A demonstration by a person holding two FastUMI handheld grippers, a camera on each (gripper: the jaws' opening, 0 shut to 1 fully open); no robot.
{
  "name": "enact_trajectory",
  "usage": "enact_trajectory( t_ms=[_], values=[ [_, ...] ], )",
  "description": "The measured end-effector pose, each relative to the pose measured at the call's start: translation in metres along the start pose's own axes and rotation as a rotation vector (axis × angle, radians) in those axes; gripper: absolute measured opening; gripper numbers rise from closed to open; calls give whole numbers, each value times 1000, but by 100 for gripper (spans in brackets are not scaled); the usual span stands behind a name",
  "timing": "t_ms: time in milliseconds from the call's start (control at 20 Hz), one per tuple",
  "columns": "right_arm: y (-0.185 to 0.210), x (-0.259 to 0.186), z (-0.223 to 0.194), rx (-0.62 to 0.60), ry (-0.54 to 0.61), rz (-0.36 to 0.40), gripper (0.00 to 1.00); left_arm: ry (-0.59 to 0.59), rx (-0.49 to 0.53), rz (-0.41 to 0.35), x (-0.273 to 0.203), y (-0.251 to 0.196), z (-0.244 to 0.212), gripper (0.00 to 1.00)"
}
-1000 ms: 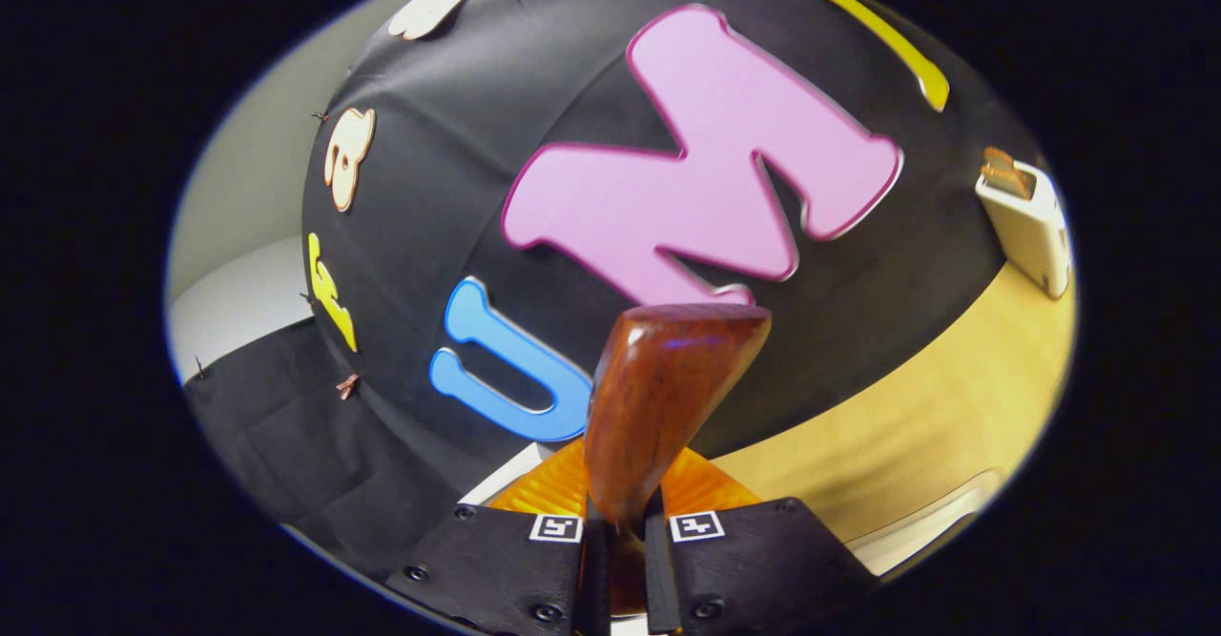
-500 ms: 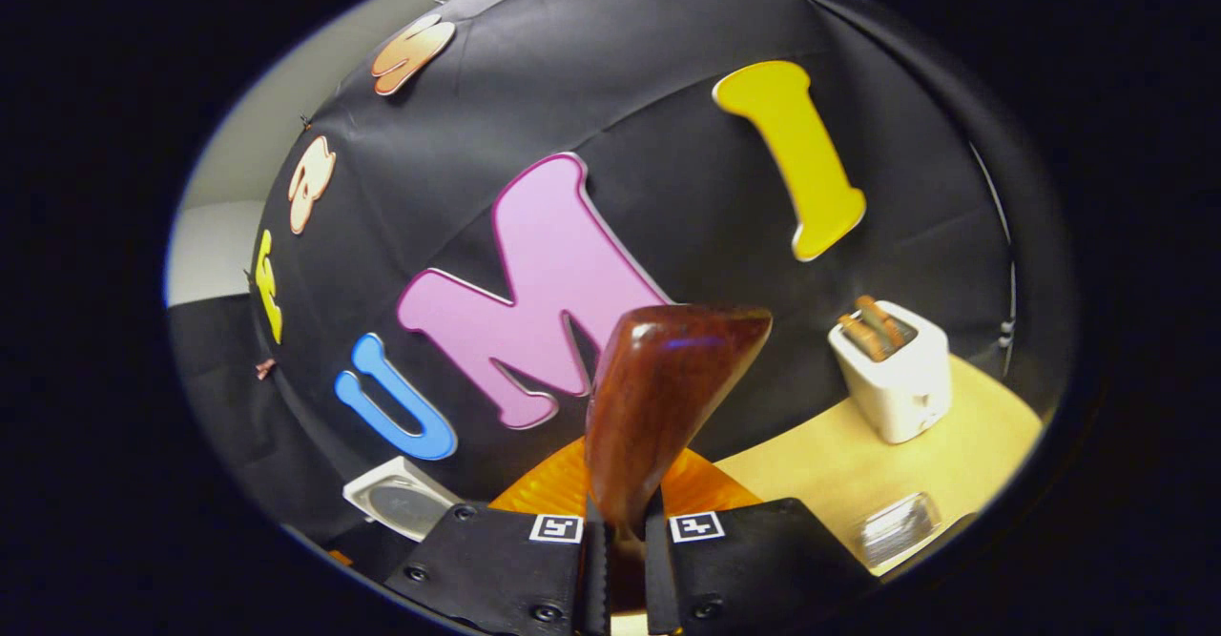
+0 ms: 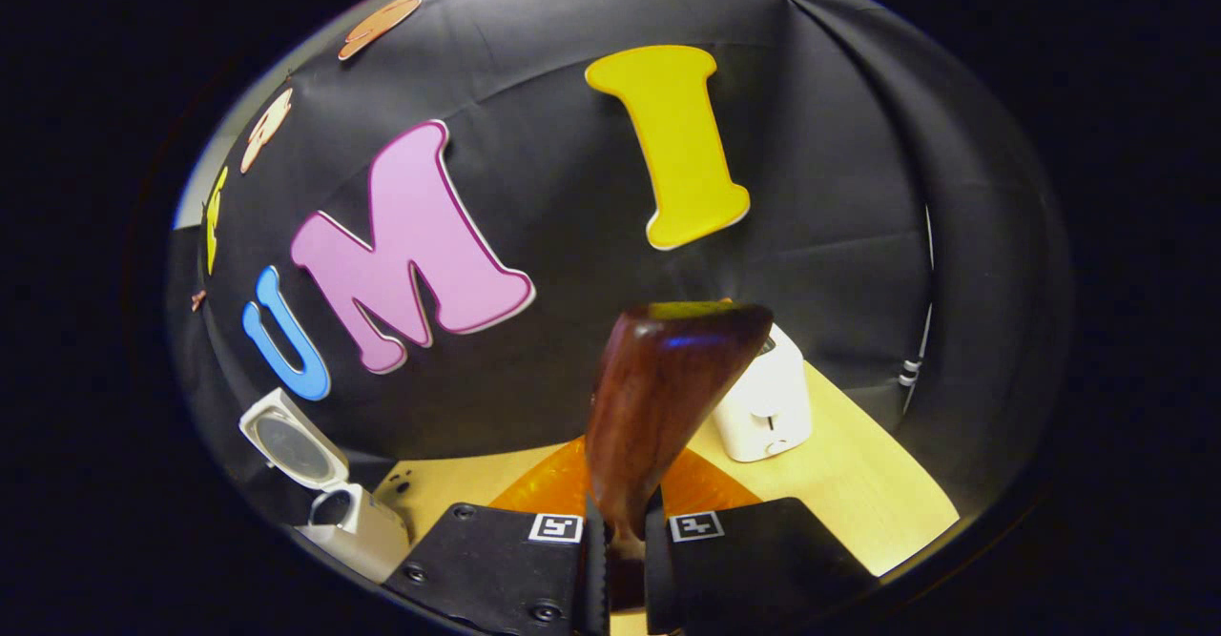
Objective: Close the left gripper, press the button to open the rice cooker; take a wooden spoon from the chopstick holder with the right hand, scoop a spoonful of rice and pour it into the rice cooker, then put the wooden spoon back into the chopstick holder.
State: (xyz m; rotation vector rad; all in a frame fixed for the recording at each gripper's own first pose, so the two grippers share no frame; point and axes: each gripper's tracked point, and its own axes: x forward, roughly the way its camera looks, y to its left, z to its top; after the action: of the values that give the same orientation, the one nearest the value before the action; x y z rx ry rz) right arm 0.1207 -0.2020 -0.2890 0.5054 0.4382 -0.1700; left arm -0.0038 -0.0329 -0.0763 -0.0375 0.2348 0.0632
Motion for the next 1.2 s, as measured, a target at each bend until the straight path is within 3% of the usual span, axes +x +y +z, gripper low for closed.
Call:
enact_trajectory(
  t_ms=[450,1050,1100,1150,1200],
  values=[
    [-36,32,-75,-60,142,10,19,32,10,42,1,-17,2,94],
    [-55,52,-128,-100,249,18,19,87,54,47,-5,-42,-13,94],
    [-53,55,-126,-88,241,24,9,91,56,51,-4,-40,-14,94],
    [-53,58,-124,-75,236,27,9,93,58,55,-5,-40,-15,94],
    [-53,57,-123,-64,236,32,21,96,56,58,-6,-40,-16,94]
  ],
)
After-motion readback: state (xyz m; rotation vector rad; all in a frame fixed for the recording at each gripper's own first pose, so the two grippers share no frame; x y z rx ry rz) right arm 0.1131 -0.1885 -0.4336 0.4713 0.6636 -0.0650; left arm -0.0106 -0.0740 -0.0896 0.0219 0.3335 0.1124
